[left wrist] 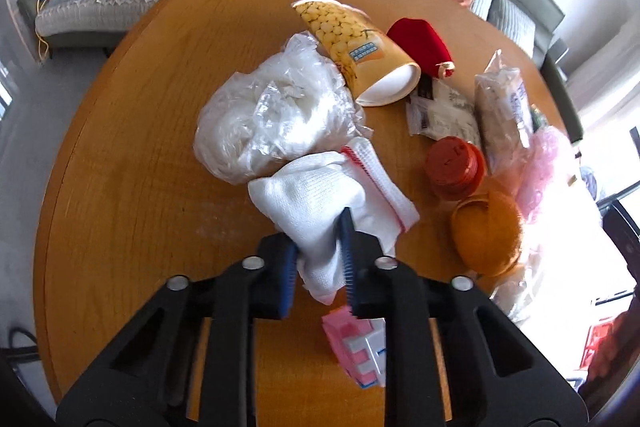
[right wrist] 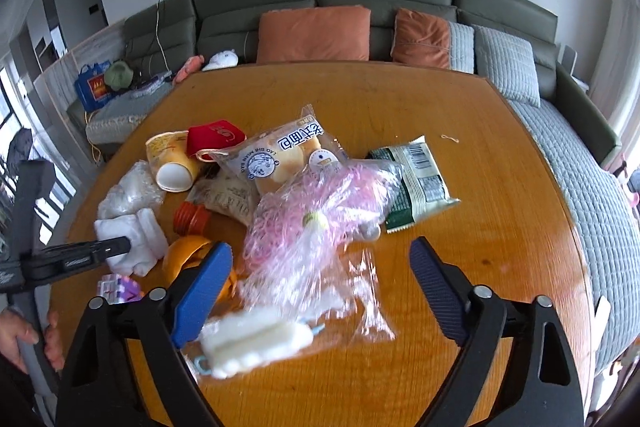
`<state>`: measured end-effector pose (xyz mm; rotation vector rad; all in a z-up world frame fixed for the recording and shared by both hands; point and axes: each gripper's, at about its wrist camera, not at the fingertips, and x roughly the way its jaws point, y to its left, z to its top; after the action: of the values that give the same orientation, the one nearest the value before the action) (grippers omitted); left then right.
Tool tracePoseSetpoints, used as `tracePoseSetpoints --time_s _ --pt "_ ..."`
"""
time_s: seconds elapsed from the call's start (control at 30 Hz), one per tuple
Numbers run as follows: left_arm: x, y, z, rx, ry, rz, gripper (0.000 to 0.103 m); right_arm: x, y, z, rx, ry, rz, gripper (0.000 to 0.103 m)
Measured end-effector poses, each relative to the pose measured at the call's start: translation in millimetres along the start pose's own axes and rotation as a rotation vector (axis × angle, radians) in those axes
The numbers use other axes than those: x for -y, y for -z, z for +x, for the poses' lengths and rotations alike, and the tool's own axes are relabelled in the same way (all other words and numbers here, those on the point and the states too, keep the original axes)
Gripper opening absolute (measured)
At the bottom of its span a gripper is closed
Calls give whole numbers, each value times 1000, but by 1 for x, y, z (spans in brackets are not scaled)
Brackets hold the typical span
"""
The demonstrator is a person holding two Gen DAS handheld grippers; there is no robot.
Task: Collect trash
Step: 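Grasp the white mesh bag with left tool while right tool grasps pink-band plastic bag, then carry both bags to the black bin and open both tools to drop them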
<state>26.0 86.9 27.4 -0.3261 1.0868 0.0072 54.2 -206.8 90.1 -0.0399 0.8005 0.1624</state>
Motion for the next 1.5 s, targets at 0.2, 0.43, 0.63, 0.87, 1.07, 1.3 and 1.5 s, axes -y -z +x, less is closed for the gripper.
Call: tracePoseSetpoints --time_s 0.2,0.43,0.63,0.87,1.07,1.3,1.5 --pt "2 13 -18 59 4 -20 11 4 -14 47 -131 -27 -50 50" --pt "27 18 -56 158 -34 -94 10 24 -26 36 -130 -166 -69 25" --pt "25 15 -95 267 -41 -83 10 19 -44 -4 -33 -165 -115 25" --pt "-50 7 -125 308 -66 -90 10 -62 -58 -18 24 -188 -117 25" --pt "-155 20 -155 325 -145 -193 10 -167 -62 -3 4 -298 -158 25" --pt "-255 56 -177 323 -257 -364 10 -299 -61 12 -56 -440 -341 25" --pt "-314 89 -171 271 -328 -517 10 -393 -45 28 -147 -577 -489 25"
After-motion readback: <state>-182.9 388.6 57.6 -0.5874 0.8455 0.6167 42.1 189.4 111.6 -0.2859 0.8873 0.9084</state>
